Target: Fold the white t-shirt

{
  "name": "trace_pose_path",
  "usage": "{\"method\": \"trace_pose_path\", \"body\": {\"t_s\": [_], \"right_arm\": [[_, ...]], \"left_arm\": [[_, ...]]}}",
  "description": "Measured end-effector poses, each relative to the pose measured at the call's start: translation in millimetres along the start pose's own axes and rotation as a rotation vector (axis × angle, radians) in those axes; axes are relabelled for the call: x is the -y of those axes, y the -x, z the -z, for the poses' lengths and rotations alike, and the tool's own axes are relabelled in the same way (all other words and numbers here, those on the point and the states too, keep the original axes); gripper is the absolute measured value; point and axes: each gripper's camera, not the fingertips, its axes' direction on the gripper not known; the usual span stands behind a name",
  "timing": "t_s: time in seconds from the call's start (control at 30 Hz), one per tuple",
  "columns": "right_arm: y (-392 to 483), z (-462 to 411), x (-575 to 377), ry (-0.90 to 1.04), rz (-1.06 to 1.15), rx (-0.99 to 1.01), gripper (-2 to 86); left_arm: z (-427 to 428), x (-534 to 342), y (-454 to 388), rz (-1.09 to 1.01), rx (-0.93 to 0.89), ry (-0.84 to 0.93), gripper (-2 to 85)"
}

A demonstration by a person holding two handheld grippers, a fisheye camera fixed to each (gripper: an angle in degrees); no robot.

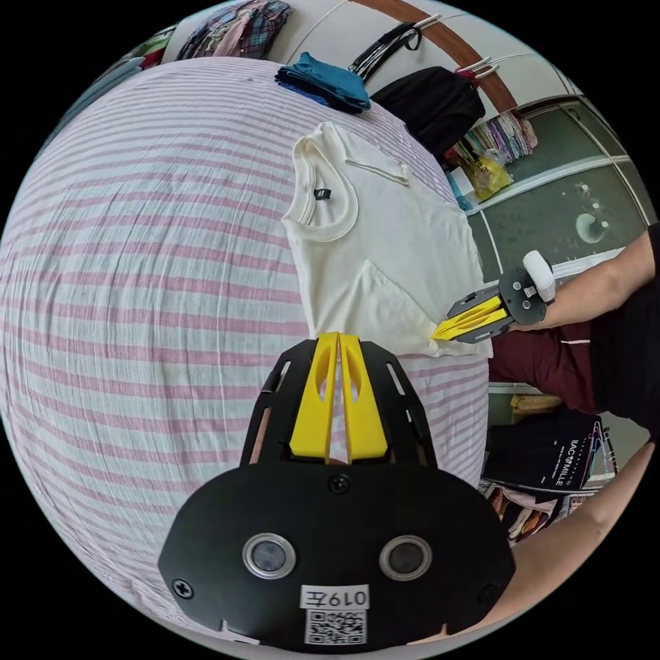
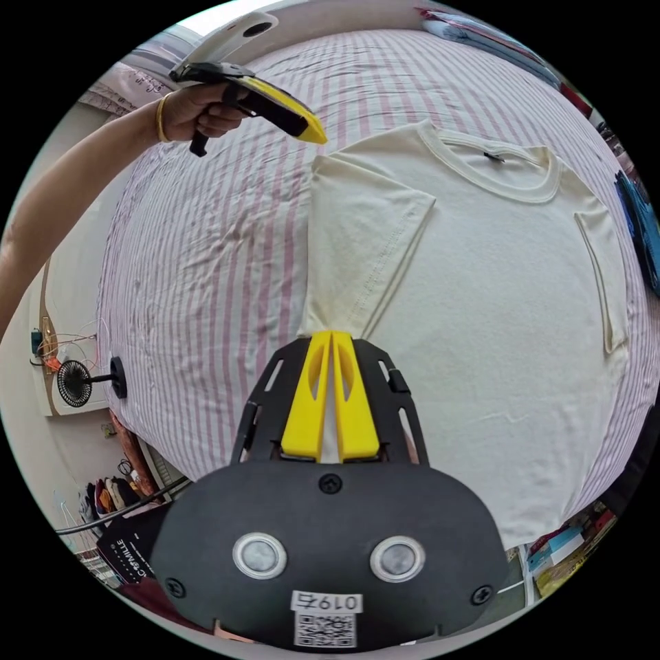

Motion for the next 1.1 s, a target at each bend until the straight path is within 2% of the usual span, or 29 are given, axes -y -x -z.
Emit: {"method": "trace_pose_path", "body": {"t_s": [0.13, 0.2, 0.37, 0.47, 0.53, 0.67, 0.83, 0.93, 1.0, 1.1], "right_arm": [[-24.2, 4.6, -30.2, -0.003, -0.004, -0.002, -1.0], [-36.8, 12.1, -46.9, -0.02, -0.003, 0.016, -0.9], [-75.5, 36.4, -104.9, -0.01, 0.053, 0.046, -0.9], [-108.4, 57.4, -149.4, 0.007, 0.05, 0.127, -0.7], [-135.3, 76.3, -189.1, 0.019, 0.037, 0.159, -0.7], [-172.8, 106.6, -254.5, 0.031, 0.053, 0.16, -0.7], [-220.5, 152.6, -352.5, 0.008, 0.18, 0.036, -0.7], [-251.7, 174.7, -401.3, -0.059, 0.228, -0.017, -0.7], [-270.6, 183.5, -427.1, -0.087, 0.275, -0.052, -0.7], [-299.9, 196.2, -465.1, -0.077, 0.346, -0.152, -0.8]], "left_arm": [[-50.1, 0.6, -34.0, 0.02, 0.123, 0.143, 0.9], [-57.6, -2.7, -48.5, 0.063, 0.164, 0.09, 0.9], [-69.7, -25.8, -116.1, 0.218, 0.257, -0.225, 0.9], [-98.9, -43.0, -173.4, 0.322, 0.166, -0.415, 0.9], [-131.2, -48.2, -214.1, 0.366, 0.076, -0.452, 0.9], [-222.4, -50.1, -329.2, 0.492, -0.051, -0.43, 0.8], [-315.2, -36.5, -468.4, 0.6, -0.151, -0.356, 0.7], [-355.5, -13.9, -551.1, 0.616, 0.046, -0.215, 0.7], [-373.8, -5.1, -590.8, 0.675, 0.141, -0.227, 0.7], [-399.1, 5.8, -654.3, 0.875, 0.384, -0.274, 0.7]]}}
